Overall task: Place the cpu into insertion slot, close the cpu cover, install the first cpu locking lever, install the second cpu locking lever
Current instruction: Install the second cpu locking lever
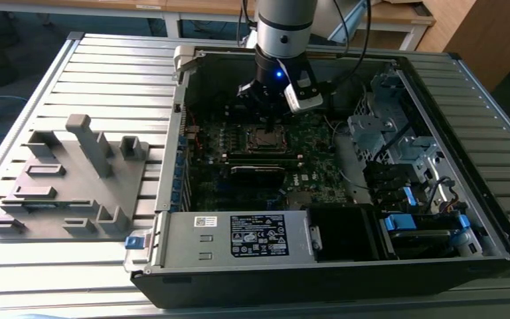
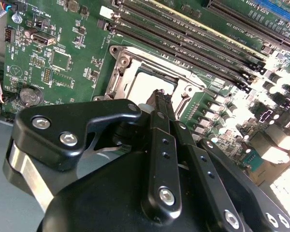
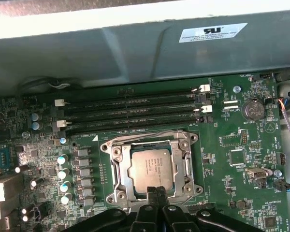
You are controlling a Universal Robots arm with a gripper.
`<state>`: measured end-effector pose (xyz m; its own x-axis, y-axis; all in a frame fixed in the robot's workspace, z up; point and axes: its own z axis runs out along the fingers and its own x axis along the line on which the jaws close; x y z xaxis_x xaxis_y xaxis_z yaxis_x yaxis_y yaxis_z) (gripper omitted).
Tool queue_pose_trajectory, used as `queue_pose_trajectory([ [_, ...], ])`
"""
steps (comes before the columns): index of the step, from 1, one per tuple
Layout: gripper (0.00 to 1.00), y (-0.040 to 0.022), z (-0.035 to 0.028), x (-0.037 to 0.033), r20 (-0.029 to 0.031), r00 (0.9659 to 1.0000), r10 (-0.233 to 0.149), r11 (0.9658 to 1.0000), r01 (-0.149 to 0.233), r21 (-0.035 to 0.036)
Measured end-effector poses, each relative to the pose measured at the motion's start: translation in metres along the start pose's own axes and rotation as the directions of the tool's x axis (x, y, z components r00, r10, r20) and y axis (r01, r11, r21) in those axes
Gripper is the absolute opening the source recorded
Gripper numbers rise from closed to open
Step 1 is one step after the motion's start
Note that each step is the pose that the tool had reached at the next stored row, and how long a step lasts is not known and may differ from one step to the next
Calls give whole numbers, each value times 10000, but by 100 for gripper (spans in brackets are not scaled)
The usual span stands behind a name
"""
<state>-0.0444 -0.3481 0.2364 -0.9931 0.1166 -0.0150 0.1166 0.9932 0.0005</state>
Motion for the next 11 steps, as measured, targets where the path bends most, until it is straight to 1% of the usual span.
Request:
queue_pose_trajectory([
  [11, 11, -10, 0, -1, 0, 10000, 0, 10000, 0, 1],
])
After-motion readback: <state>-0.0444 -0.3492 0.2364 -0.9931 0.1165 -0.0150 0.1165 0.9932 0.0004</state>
